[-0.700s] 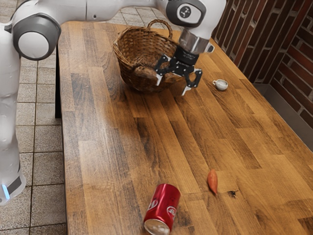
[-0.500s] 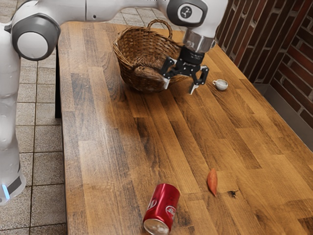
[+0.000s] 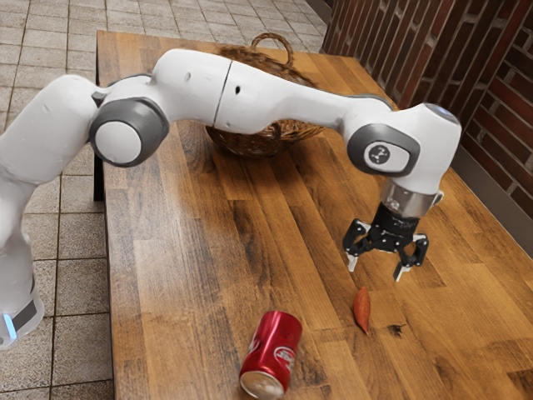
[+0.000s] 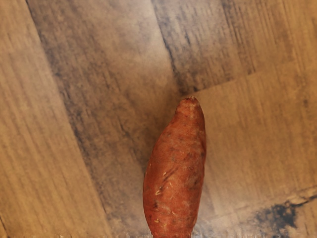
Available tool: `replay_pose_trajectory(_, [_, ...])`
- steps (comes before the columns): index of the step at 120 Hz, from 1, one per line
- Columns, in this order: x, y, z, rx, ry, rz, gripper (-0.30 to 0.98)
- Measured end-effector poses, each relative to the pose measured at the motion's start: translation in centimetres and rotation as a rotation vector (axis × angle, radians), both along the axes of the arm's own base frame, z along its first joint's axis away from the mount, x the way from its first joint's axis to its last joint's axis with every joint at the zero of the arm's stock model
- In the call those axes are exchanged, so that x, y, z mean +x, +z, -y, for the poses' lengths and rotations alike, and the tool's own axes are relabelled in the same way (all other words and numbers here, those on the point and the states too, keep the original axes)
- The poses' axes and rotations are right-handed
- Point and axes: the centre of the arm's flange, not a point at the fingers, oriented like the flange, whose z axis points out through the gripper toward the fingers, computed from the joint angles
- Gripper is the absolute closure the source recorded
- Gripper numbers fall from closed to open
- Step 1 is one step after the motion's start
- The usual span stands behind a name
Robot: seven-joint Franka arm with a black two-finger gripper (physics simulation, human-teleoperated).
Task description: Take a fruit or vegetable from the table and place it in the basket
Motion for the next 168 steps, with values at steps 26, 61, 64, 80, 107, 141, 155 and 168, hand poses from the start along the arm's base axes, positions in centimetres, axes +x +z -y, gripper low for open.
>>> replay_pose_trajectory(26, [-0.8,-4.0,1.1,0.002,0.017,0.001,0.00])
replay_pose_trajectory(61, [-0.5,-5.3,0.9,-0.035,0.063,0.049,0.00])
replay_pose_trajectory(64, [-0.3,-5.4,0.4,-0.037,0.072,0.051,0.00])
replay_pose_trajectory(80, [0.4,-6.0,-0.8,-0.045,0.101,0.055,0.00])
replay_pose_trajectory(107, [1.0,-7.4,-0.9,-0.050,0.113,0.054,0.00])
replay_pose_trajectory(141, [1.3,-8.2,-0.7,-0.056,0.120,0.061,0.11])
replay_pose_trajectory(155, [1.3,-8.8,-0.6,-0.062,0.124,0.054,0.13])
replay_pose_trajectory(168, [1.4,-9.0,-0.6,-0.066,0.127,0.054,0.20])
